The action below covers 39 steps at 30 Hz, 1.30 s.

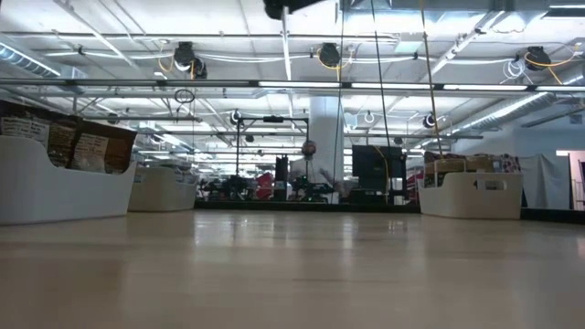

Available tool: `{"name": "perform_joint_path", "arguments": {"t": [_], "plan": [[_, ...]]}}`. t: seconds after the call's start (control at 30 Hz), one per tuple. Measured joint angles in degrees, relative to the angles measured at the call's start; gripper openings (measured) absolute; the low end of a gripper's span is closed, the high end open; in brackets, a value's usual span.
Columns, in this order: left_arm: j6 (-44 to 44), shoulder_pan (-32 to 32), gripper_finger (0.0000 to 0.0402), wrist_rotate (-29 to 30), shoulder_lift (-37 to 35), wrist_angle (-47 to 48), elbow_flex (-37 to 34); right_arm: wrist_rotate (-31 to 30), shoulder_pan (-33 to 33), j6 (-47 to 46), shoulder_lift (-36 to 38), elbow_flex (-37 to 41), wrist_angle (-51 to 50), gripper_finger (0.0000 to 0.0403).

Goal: Sort spices by type
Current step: Put the white seasoning bottle into the gray bin

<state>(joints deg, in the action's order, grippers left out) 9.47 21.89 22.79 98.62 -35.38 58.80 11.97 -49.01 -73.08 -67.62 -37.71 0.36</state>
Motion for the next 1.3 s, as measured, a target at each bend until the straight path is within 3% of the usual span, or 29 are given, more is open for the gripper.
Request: {"name": "perform_joint_path", "arguments": {"t": [0.27, 0.43, 0.53, 0.73, 0.93, 1.3], "plan": [[-2.39, -0.02, 0.0331, -0.12, 3.92, -0.14, 1.34, -6.55, -10.1, -16.23, -3.12, -0.04, 1.3, 0.0165], [-3.14, 0.18, 0.0331, -0.24, 5.28, -0.01, 1.32, -14.7, -15.71, -22.57, -7.12, -0.03, -9.56, 0.0072], [-4.29, 0.37, 0.0331, -0.29, 5.95, -0.13, 1.32, -18.73, -18.26, -24.13, -10.17, -0.02, -10.64, 0.0015], [-4.64, 0.88, 0.0331, -0.44, 6.02, 0.28, 1.29, -31.23, -19.71, -23.67, -14.51, -0.02, -11.21, 0.0002], [-4.6, 1.18, 0.0331, -0.48, 6.02, 0.19, 1.29, -32.88, -19.75, -18.76, -18.41, -0.02, -12.57, 0.0001], [-4.25, 0.37, 0.0331, -0.48, 6.02, 0.53, 1.27, -44.64, -13.25, 2.98, -19.42, -0.02, -16.25, 0.0]]}}
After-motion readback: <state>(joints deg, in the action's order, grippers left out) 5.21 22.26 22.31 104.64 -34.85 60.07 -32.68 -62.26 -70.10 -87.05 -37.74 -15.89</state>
